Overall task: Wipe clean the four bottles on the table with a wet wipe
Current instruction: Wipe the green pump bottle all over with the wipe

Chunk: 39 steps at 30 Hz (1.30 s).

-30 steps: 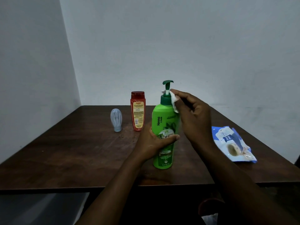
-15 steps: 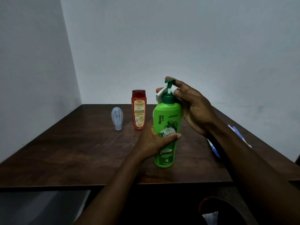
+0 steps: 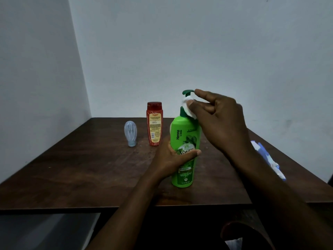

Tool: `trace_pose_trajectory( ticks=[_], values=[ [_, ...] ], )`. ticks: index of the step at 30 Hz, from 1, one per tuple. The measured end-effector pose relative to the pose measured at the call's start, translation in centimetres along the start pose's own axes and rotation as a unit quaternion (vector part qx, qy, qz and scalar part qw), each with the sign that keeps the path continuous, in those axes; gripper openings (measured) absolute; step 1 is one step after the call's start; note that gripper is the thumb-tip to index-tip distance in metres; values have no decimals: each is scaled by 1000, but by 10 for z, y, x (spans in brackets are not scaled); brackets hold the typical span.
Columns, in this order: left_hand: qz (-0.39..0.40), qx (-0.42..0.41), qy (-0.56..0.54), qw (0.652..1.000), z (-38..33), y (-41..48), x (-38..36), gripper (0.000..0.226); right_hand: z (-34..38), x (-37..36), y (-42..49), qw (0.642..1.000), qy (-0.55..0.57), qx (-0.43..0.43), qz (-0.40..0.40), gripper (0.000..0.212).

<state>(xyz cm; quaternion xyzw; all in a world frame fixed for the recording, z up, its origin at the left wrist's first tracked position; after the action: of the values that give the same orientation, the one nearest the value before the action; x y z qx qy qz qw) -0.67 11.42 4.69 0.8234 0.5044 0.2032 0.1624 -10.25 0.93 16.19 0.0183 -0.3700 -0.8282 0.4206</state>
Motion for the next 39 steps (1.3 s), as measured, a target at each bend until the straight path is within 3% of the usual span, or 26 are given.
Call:
trace_pose_trajectory(
  ticks=[4, 10, 17, 21, 30, 39],
  values=[
    [1, -3, 4, 1000, 0, 0, 1, 40, -3, -3, -10, 1000, -4, 11, -21, 44],
    [4, 4, 2, 1000, -1, -1, 0, 43, -4, 0, 13, 997, 58, -46, -25, 55],
    [3, 2, 5, 1000, -3, -1, 0, 40, 6, -8, 30, 997, -48, -29, -60, 53],
    [7, 1, -2, 1000, -4, -2, -1, 40, 6, -10, 29, 996, -50, -10, -73, 46],
    [12, 10, -14, 1000, -4, -1, 0, 40, -16, 3, 25, 991, 121, -18, 60, 45],
    [24, 12, -7, 1000, -2, 0, 1, 39, -24, -19, 44, 916, 322, -104, 215, 28]
  ],
)
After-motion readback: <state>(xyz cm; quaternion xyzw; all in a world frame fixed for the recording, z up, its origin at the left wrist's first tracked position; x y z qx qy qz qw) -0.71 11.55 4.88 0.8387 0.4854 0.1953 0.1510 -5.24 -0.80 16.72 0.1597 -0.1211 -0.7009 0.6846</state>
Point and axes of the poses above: each hand's wrist, its own y-axis towards the middle knuckle, its own x-axis out of the back of the hand, z = x × y, the point moved 4 cm from there along y, towards the middle knuckle, and after that the axes turned 1 degree about y, right-handed, at the moved point
